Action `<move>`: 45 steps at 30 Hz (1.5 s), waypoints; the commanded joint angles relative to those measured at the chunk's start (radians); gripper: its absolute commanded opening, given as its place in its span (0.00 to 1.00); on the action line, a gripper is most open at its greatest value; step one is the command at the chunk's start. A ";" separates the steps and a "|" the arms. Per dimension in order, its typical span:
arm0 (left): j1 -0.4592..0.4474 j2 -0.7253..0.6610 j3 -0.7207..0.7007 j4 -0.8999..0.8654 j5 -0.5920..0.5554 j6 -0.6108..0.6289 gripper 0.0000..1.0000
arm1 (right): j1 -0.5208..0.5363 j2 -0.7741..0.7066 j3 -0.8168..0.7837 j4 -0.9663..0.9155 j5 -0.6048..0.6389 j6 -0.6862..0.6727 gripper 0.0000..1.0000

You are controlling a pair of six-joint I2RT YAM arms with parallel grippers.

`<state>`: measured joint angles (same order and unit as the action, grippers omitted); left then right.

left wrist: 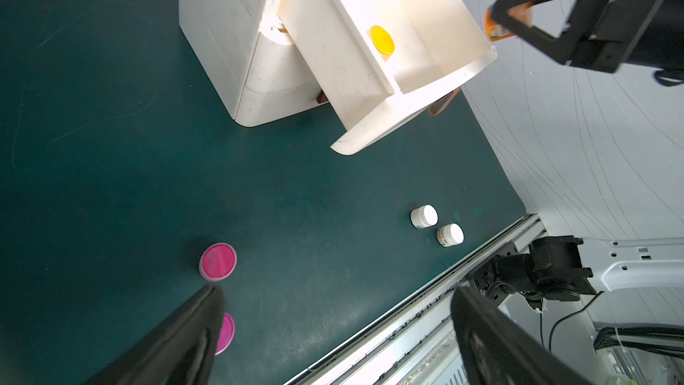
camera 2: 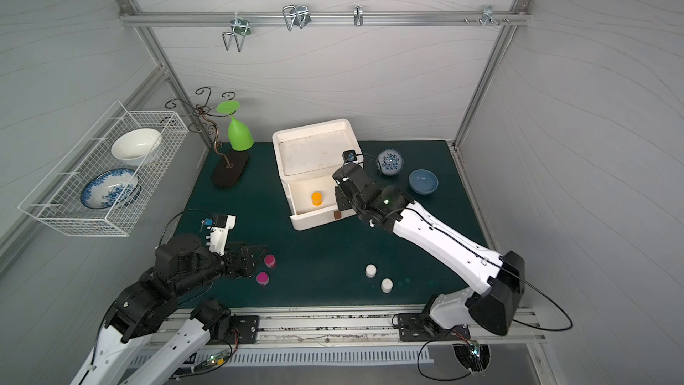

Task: Put the paint cans in the drawer according to color
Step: Place the paint can in the drawer, then close the drawer of the storage box.

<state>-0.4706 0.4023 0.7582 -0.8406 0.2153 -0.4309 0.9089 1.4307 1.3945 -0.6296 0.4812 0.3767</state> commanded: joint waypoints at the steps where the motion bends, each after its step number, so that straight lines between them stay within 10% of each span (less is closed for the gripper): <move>1: -0.003 -0.013 0.026 0.023 -0.012 -0.003 1.00 | -0.020 0.055 0.045 0.008 -0.062 -0.010 0.25; 10: -0.003 -0.011 0.025 0.026 0.004 0.000 1.00 | -0.106 0.193 0.052 0.066 -0.167 -0.010 0.26; 23: -0.003 -0.011 0.028 0.024 -0.015 0.003 1.00 | -0.106 0.234 0.100 0.016 -0.150 -0.009 0.56; 34: -0.003 0.235 0.252 0.101 -0.239 0.083 0.99 | 0.026 -0.060 0.072 -0.101 -0.011 -0.084 0.65; 37: -0.002 0.400 0.364 0.112 -0.252 0.075 0.97 | 0.066 -0.192 -0.042 -0.074 -0.003 -0.073 0.75; 39: 0.007 0.493 0.416 0.137 -0.264 0.079 0.95 | 0.094 -0.278 -0.114 -0.063 0.025 -0.064 0.98; 45: 0.120 0.768 0.588 0.167 -0.166 0.054 0.78 | 0.155 -0.509 -0.332 -0.022 0.043 -0.008 0.99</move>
<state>-0.3756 1.1084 1.2747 -0.7319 0.0296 -0.3737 1.0451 0.9783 1.1267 -0.6735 0.5007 0.3325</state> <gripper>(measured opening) 0.783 0.987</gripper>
